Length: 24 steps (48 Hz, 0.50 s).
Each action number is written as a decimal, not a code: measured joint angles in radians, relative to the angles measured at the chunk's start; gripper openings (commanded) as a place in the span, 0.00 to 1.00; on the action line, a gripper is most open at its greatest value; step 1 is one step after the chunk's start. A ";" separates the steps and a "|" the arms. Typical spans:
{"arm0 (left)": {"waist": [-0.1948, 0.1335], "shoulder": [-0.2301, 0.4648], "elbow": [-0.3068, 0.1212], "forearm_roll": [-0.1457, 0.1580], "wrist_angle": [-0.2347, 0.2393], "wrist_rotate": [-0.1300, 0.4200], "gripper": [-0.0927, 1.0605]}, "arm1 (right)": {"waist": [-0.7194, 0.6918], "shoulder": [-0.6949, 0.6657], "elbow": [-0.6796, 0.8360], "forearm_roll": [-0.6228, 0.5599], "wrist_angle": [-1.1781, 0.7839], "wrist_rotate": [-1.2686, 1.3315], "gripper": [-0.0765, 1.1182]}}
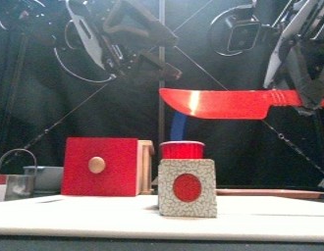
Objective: Place sushi on board then cut the sushi with the knife then place the pieces on the plate
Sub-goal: Cut the sushi into 4 pieces
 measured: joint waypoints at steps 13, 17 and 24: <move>0.000 0.012 0.002 0.005 -0.021 0.002 0.92 | -0.021 -0.160 0.118 0.048 -0.029 0.385 0.32; -0.002 0.017 0.005 0.006 -0.023 0.002 0.92 | -0.023 -0.161 0.144 0.048 -0.043 0.509 0.32; -0.002 0.018 0.012 0.008 -0.023 0.002 0.92 | -0.018 -0.146 0.189 0.000 -0.063 0.813 0.32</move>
